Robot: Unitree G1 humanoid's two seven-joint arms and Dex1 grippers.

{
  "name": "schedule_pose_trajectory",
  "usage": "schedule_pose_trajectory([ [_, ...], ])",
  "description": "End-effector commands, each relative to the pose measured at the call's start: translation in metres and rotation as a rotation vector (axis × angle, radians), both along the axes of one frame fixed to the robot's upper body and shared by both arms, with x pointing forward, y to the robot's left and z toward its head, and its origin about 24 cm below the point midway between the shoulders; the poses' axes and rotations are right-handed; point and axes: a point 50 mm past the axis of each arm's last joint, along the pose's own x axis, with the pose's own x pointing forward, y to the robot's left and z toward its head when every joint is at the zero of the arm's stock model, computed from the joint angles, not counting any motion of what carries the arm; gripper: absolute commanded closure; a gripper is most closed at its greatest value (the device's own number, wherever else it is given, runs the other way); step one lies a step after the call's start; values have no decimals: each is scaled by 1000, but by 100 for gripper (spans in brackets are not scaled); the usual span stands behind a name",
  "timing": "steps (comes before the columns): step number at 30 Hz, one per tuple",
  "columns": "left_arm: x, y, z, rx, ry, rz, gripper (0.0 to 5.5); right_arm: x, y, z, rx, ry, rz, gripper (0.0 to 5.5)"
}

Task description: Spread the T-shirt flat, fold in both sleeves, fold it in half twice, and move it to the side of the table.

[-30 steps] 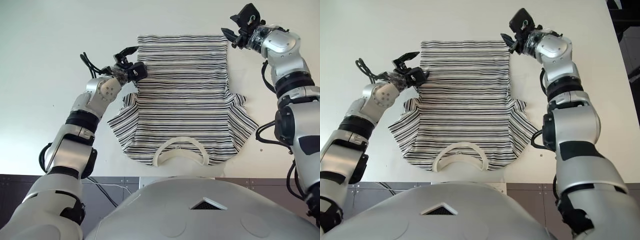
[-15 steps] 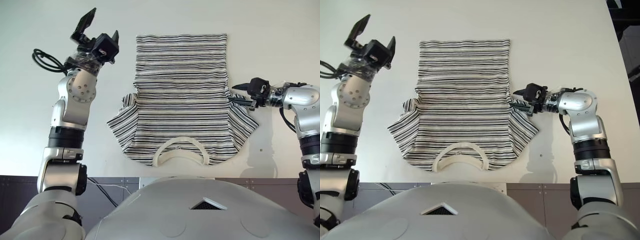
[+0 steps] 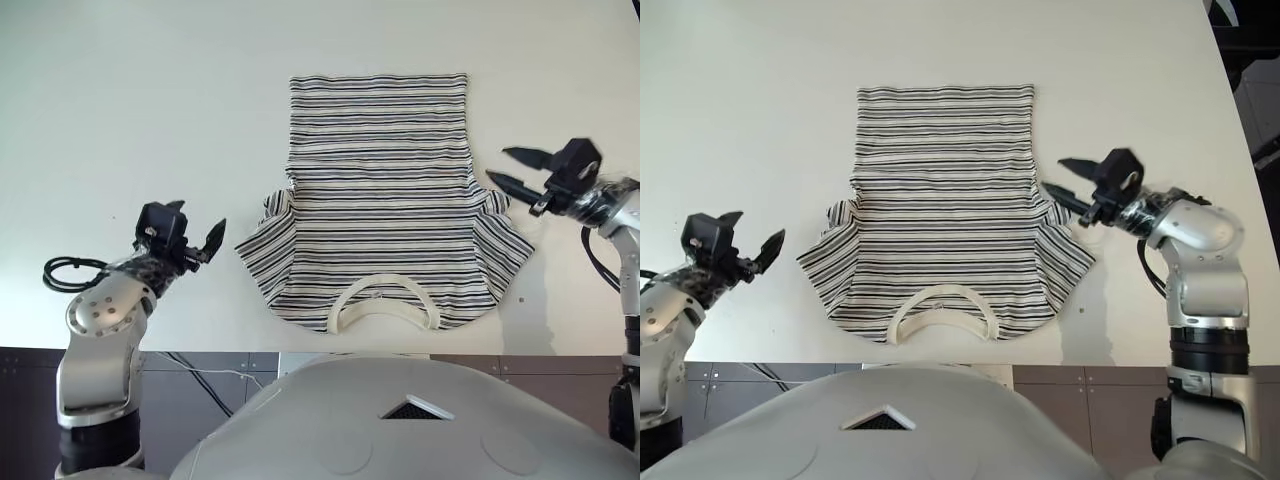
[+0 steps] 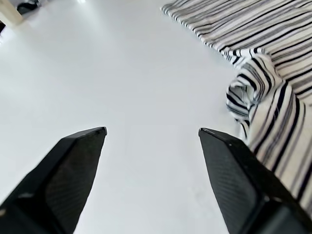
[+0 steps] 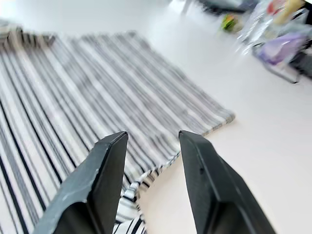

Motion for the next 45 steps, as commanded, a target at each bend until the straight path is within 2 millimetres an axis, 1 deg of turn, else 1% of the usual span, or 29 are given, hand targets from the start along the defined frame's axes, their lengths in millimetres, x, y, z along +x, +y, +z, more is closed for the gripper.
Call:
schedule_pose_trajectory([
  [1, -13, 12, 4, -87, 176, 79, 197, -4, -4, 14, 76, -41, -117, 358],
  [2, -15, 10, 4, -132, 204, 104, 197, -4, -4, 13, 73, -38, -127, 358],
  [4, -22, -5, 1, -266, 244, 130, 197, -4, -3, 13, 73, -37, -136, 358],
  [6, -29, -23, -5, -399, 244, 145, 197, -2, -2, 13, 77, -40, -135, 358],
  [7, -31, -29, -9, -443, 236, 164, 197, 1, -1, 14, 79, -41, -133, 358],
  [8, -32, -32, -13, -479, 234, 192, 197, 3, -1, 14, 77, -43, -134, 358],
  [10, -32, -31, -22, -526, 213, 277, 197, 6, 0, 15, 65, -46, -124, 358],
  [13, -27, -32, -33, -539, 176, 329, 197, 11, 0, 16, 50, -51, -122, 358],
  [14, -26, -32, -36, -529, 164, 335, 217, 12, 0, 15, 42, -51, -117, 355],
  [15, -26, -33, -38, -523, 156, 337, 221, 13, 1, 15, 35, -51, -112, 355],
  [16, -26, -34, -40, -521, 151, 339, 246, 14, 2, 15, 29, -51, -107, 355],
  [17, -25, -35, -41, -526, 146, 336, 258, 16, 2, 15, 24, -53, -104, 355],
  [21, -25, -40, -43, -548, 147, 324, 322, 19, 1, 16, 2, -63, -101, 355],
  [24, -22, -37, -42, -545, 134, 332, 381, 19, 2, 13, -11, -65, -105, 355],
  [28, -16, -29, -40, -535, 109, 360, 440, 19, 3, 9, -32, -67, -109, 355],
  [29, -15, -28, -39, -534, 105, 360, 466, 19, 3, 9, -36, -68, -111, 355],
  [33, -9, -21, -39, -528, 96, 373, 537, 20, 2, 7, -49, -75, -121, 355],
  [35, -9, -17, -40, -508, 108, 371, 537, 20, 0, 7, -53, -80, -134, 355],
  [39, -9, -15, -41, -512, 121, 364, 537, 21, -3, 6, -55, -86, -151, 355],
  [45, -1, 5, -35, -441, 39, 460, 537, 20, -4, 4, -62, -93, -167, 355],
])
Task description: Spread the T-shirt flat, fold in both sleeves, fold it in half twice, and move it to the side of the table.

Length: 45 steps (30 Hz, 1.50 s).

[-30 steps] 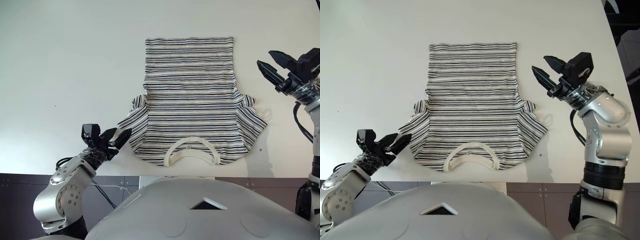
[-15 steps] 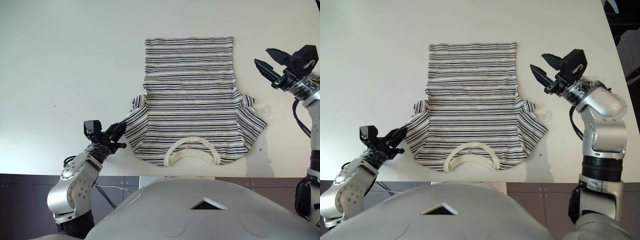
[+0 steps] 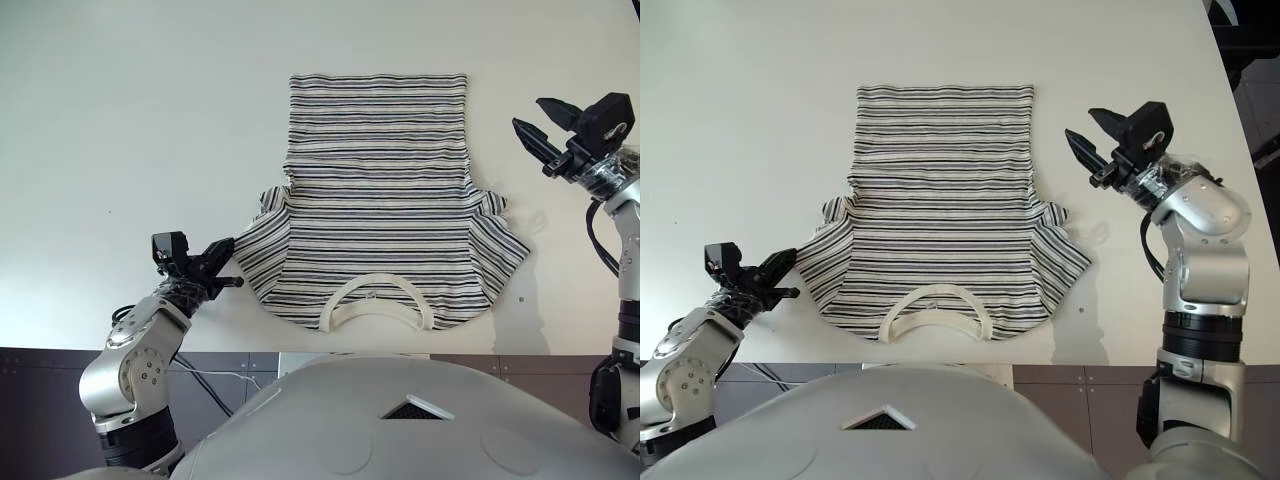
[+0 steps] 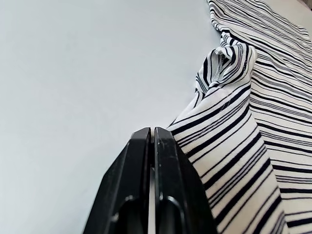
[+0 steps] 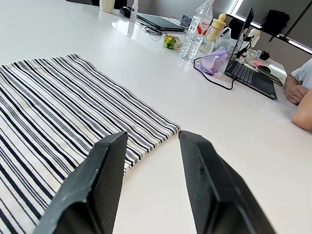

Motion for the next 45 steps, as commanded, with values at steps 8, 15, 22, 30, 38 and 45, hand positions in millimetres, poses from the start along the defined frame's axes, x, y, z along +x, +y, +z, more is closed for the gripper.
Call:
schedule_pose_trajectory([
  [8, 10, -5, 22, 45, -136, -130, 537, 1, -1, -2, -25, -18, -21, 355],
  [15, 9, -27, 48, 48, -323, -374, 537, 1, 0, -3, -28, -21, -18, 355],
  [22, -4, -55, 40, 157, -401, -751, 537, 5, 6, -4, -27, -17, 6, 355],
  [30, 4, -56, 15, 373, -370, -896, 506, 10, 12, -4, -33, -10, 39, 355],
  [38, 1, -78, 59, 187, -551, -1041, 452, -3, 8, -14, -40, 44, 49, 355],
  [45, 25, -33, 42, 470, -528, -1093, 452, -1, 32, -52, -124, 173, 201, 355],
])
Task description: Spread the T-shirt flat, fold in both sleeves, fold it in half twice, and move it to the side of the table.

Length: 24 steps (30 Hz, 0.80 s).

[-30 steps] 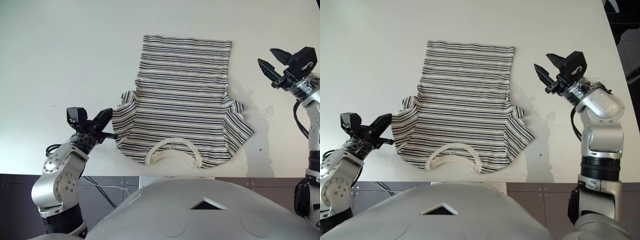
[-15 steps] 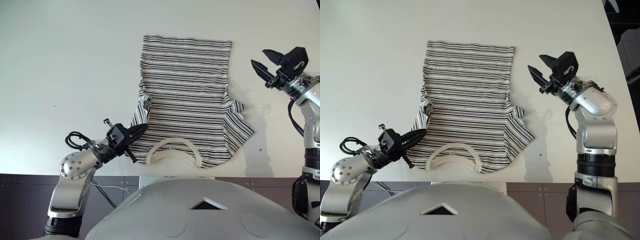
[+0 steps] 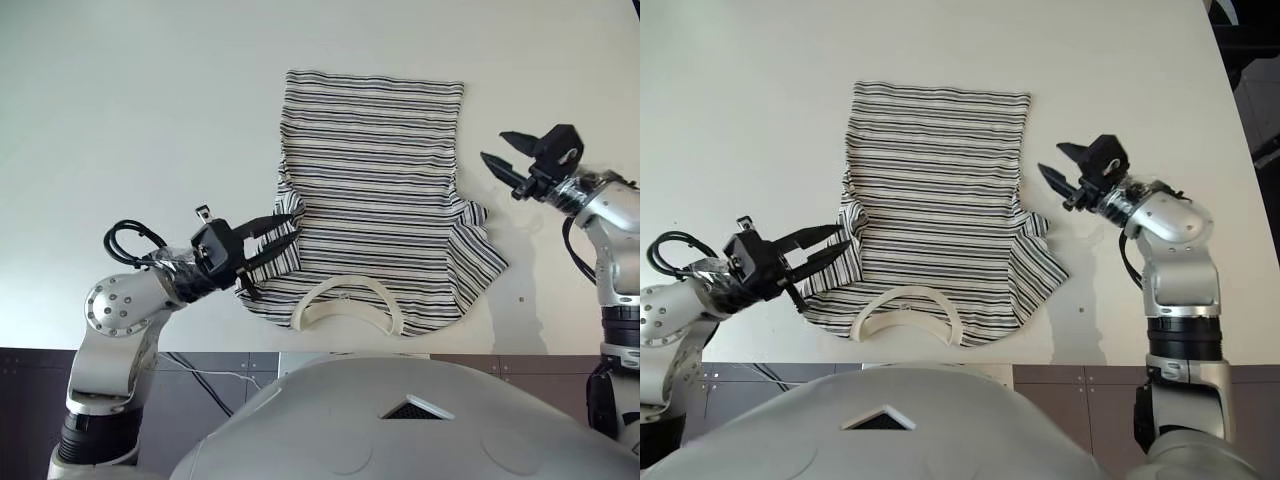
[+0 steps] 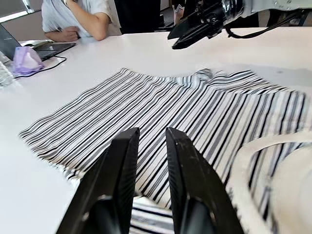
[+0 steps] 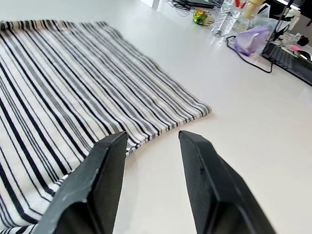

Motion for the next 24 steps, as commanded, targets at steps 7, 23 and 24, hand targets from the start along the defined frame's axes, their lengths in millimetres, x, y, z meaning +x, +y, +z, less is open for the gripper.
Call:
schedule_pose_trajectory([
  [7, -10, 17, -28, 167, 5, -160, 452, 33, 18, -28, -121, 52, 152, 355],
  [23, 8, -3, -18, 67, -36, -98, 452, 74, 4, -38, -318, 4, 153, 355],
  [24, 7, -5, -21, 94, -48, -100, 452, 75, 4, -31, -261, -15, 144, 355],
])
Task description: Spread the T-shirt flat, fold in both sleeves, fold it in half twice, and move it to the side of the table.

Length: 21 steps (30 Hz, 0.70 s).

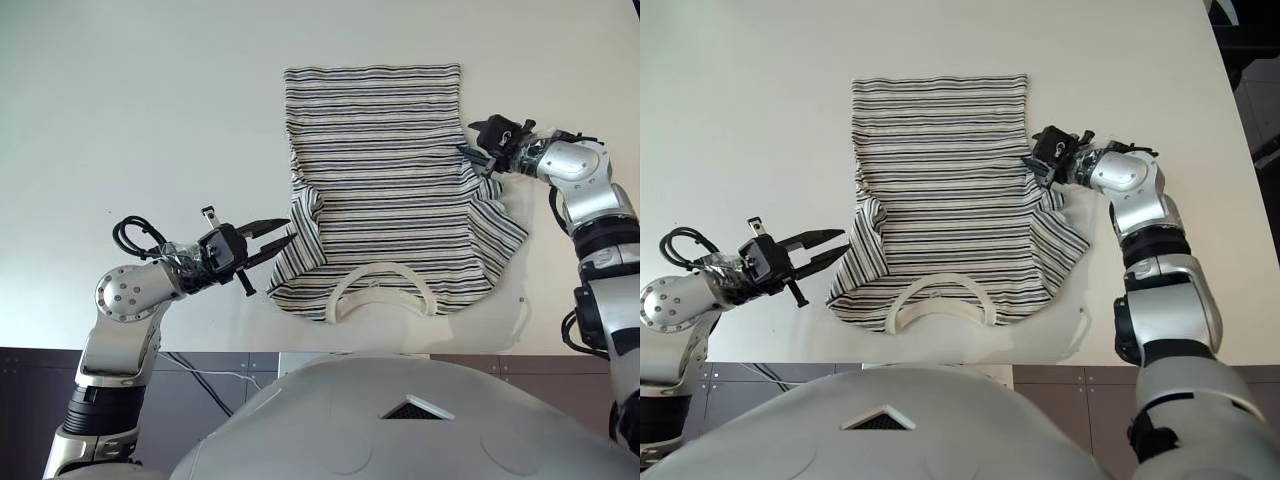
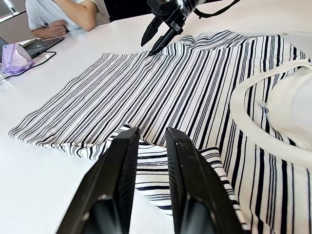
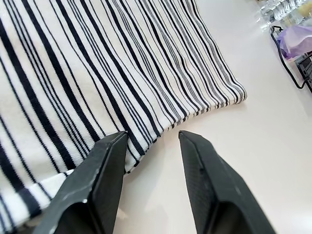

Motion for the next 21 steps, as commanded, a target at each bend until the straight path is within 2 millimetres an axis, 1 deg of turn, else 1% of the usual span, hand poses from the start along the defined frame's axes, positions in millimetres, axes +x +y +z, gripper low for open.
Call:
schedule_pose_trajectory([
  [1, -1, -5, -7, 84, -43, -12, 452, 0, -1, 8, 133, 12, -21, 355],
  [4, -21, -11, -24, 146, -38, -45, 452, -4, -10, 35, 308, -85, -84, 355],
  [6, -33, -10, -33, 172, -24, -45, 452, -11, -16, 55, 396, -183, -137, 355],
  [8, -42, -9, -39, 174, -13, -21, 452, -29, -20, 72, 483, -250, -217, 355],
  [9, -45, -9, -39, 165, -14, -4, 452, -42, -21, 75, 520, -247, -253, 355],
  [10, -47, -9, -37, 144, -17, 32, 452, -62, -21, 73, 555, -223, -298, 355],
  [11, -50, -9, -35, 121, -23, 74, 452, -86, -21, 64, 578, -173, -351, 355],
  [12, -52, -11, -33, 93, -28, 119, 452, -112, -20, 51, 588, -119, -413, 355],
  [14, -55, -12, -31, 48, -44, 204, 452, -151, -18, 34, 649, -34, -511, 355],
  [16, -48, -12, -26, -10, -80, 335, 452, -185, -16, 16, 713, 43, -610, 355],
  [17, -42, -11, -21, -56, -111, 422, 452, -198, -16, 11, 731, 68, -665, 355],
  [18, -36, -11, -15, -94, -139, 496, 452, -206, -16, 8, 746, 82, -707, 355],
  [19, -32, -10, -10, -131, -167, 574, 452, -211, -17, 7, 764, 90, -750, 355],
  [21, -28, -9, -5, -173, -188, 684, 452, -215, -17, 5, 793, 98, -806, 355],
])
